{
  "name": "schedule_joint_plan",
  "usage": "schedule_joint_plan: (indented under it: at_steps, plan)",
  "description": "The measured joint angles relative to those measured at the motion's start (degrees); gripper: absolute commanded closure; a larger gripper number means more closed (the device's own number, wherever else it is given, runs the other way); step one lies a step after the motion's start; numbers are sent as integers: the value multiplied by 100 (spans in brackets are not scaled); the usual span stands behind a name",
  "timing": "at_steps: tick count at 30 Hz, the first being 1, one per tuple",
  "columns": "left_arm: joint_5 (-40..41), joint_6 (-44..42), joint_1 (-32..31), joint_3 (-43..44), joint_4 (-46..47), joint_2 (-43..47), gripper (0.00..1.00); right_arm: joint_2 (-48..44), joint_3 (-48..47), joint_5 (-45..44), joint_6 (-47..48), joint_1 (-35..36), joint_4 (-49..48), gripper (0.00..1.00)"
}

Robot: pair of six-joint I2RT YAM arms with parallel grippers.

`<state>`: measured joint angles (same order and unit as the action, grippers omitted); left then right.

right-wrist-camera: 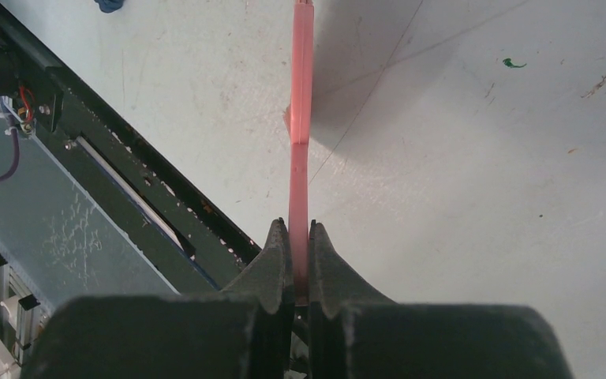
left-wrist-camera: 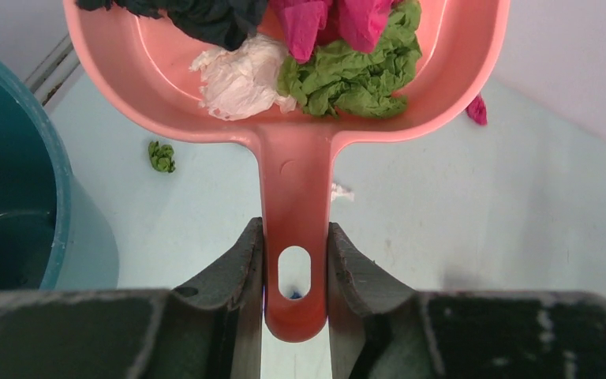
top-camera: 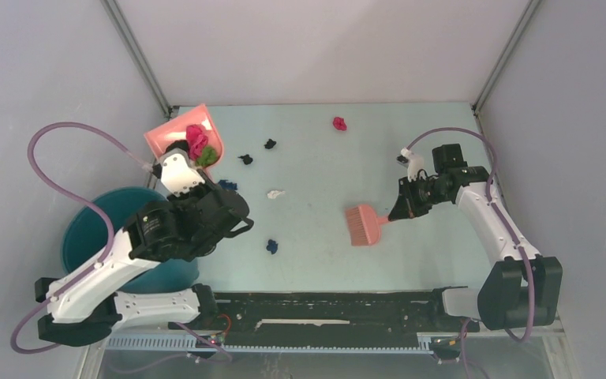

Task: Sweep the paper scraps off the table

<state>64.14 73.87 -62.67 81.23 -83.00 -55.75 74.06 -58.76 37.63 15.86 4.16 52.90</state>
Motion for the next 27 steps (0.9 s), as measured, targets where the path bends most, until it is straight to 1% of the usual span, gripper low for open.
schedule_joint_plan:
  at_steps: [3,6,16,19,22,27]
  plan:
    - [264,229,61,-2,33,-33,100,0,2,-2,0,0,-2,100]
    - [474,531,61,-98,101,133,100,11,13,-4,0,0,-4,100]
    - [957,1784,81,-1139,127,1781,100,236,22,-11,0,0,-15,100]
    - [1032,2288,83,-1687,247,2369,100,278,22,-26,-15,4,-37,100]
    - [1082,2612,83,-2249,452,3014,100,297,22,-33,-20,7,-50,100]
    - [1226,2927,83,-2498,807,3298,100,354,24,-76,-35,4,-74,100]
